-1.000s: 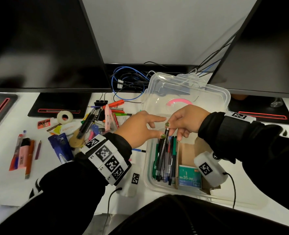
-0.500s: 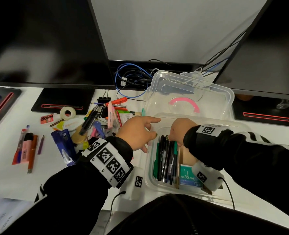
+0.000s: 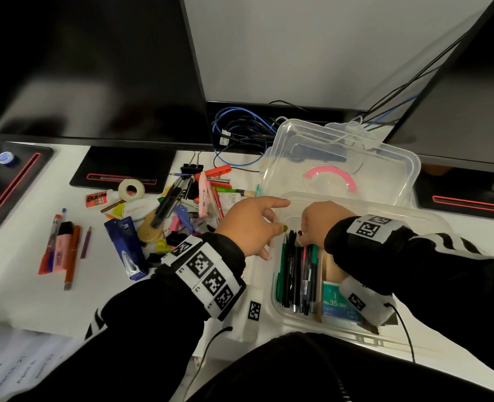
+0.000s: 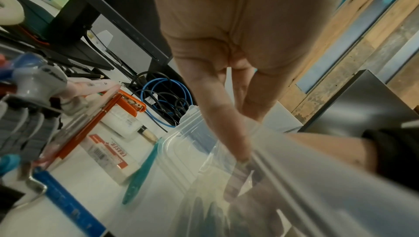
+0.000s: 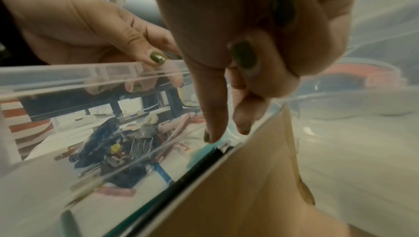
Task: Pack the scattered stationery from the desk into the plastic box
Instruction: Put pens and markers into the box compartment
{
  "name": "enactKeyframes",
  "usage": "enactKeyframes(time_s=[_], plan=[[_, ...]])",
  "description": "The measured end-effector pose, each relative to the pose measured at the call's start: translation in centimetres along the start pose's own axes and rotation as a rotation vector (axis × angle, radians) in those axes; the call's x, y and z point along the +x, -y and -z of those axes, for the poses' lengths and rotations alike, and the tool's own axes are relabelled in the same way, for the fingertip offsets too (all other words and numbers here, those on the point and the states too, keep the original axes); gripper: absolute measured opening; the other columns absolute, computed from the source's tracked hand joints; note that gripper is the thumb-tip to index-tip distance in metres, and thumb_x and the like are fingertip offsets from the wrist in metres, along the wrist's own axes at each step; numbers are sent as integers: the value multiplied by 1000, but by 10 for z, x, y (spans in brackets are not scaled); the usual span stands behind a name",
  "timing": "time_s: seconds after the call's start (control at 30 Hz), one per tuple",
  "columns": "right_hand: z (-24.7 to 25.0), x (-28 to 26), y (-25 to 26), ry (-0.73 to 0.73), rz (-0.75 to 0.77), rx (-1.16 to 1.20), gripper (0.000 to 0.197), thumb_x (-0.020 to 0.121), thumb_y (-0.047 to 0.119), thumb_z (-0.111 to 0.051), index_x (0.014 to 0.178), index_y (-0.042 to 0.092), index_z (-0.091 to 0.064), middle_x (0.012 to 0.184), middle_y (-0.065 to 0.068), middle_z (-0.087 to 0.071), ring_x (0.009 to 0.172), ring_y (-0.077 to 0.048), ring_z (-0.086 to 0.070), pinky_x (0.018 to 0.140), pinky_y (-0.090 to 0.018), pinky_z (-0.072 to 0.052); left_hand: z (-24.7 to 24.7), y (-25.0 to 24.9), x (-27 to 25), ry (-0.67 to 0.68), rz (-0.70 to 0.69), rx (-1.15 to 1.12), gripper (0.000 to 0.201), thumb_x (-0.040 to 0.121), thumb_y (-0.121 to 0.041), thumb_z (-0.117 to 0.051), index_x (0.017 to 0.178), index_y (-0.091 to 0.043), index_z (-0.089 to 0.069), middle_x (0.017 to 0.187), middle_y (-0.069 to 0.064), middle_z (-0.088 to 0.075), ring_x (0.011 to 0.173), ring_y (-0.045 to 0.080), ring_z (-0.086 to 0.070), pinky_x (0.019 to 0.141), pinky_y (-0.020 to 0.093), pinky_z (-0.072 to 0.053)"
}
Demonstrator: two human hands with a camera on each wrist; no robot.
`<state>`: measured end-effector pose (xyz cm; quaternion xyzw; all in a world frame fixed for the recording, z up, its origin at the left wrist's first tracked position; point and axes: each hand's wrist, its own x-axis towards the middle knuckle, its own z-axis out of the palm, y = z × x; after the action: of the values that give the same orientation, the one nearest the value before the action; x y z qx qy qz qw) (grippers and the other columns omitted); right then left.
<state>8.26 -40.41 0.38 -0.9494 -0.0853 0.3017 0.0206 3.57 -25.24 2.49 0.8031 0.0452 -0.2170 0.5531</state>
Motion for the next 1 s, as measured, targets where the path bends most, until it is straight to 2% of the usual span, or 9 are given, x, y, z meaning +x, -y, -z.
enactKeyframes(time_s=[0.13, 0.3, 0.43, 0.53, 0.6, 0.67, 0.73, 0.87, 1.0], plan=[[15, -16, 6, -1, 1, -65, 34, 84, 34, -66, 108, 11, -64, 108, -3, -65, 98, -20, -62, 83, -29, -50, 2, 2, -3, 17, -33, 38, 49, 90, -8, -57, 132, -33, -50, 95, 3, -53, 63, 16, -58, 56, 38, -59], [44, -37, 23, -59, 2, -95, 41, 93, 43, -49, 108, 7, -63, 104, -4, -63, 92, -20, -57, 74, -26, -39, 19, 10, -11, 4, -84, 123, 33, 94, -21, -52, 125, -31, -54, 93, 5, -60, 65, 19, -61, 52, 29, -56], [65, -53, 45, -183, 7, 18, 42, 95, 42, -46, 107, 7, -64, 113, -8, -62, 101, -24, -57, 81, -27, -38, 58, 23, -19, -127, -115, 149, 22, 93, -19, -52, 108, -28, -65, 90, 0, -64, 63, 8, -58, 52, 18, -46], [73, -61, 71, -252, 40, 94, 39, 93, 42, -48, 103, 8, -66, 107, -8, -64, 96, -23, -57, 75, -26, -38, 92, 37, -28, -274, -122, 210, 21, 92, -19, -52, 99, -32, -67, 84, -8, -66, 70, 8, -61, 59, 17, -46], [74, -63, 91, -269, 62, 150, 35, 92, 41, -51, 100, 12, -67, 103, -5, -64, 89, -20, -56, 72, -25, -37, 112, 48, -35, -367, -109, 205, 21, 92, -18, -52, 94, -35, -66, 76, -9, -66, 60, 3, -57, 57, 19, -46], [69, -60, 111, -260, 98, 216, 30, 90, 39, -54, 98, 13, -67, 101, -4, -65, 88, -20, -56, 72, -25, -39, 133, 60, -40, -458, -71, 223, 19, 93, -19, -51, 92, -34, -63, 71, -7, -63, 53, 4, -52, 51, 19, -39], [62, -55, 131, -214, 126, 259, 28, 90, 37, -56, 96, 12, -67, 100, -5, -66, 90, -22, -58, 74, -27, -42, 159, 77, -45, -559, -8, 294, 13, 92, -19, -52, 96, -28, -60, 72, -7, -59, 58, 7, -53, 52, 18, -35], [41, -38, 167, -123, 151, 232, 30, 91, 33, -51, 100, 10, -67, 105, -7, -66, 95, -24, -60, 78, -29, -46, 204, 130, -46, -662, 251, 388, 14, 88, -18, -55, 101, -19, -52, 94, 5, -59, 81, 21, -56, 71, 28, -39], [13, -17, 195, -17, 139, 147, 30, 93, 28, -49, 110, 8, -63, 112, -10, -63, 99, -24, -58, 85, -31, -47, 233, 187, -48, -620, 412, 569, 15, 83, -12, -55, 98, -8, -57, 111, 16, -57, 100, 35, -53, 84, 36, -40]])
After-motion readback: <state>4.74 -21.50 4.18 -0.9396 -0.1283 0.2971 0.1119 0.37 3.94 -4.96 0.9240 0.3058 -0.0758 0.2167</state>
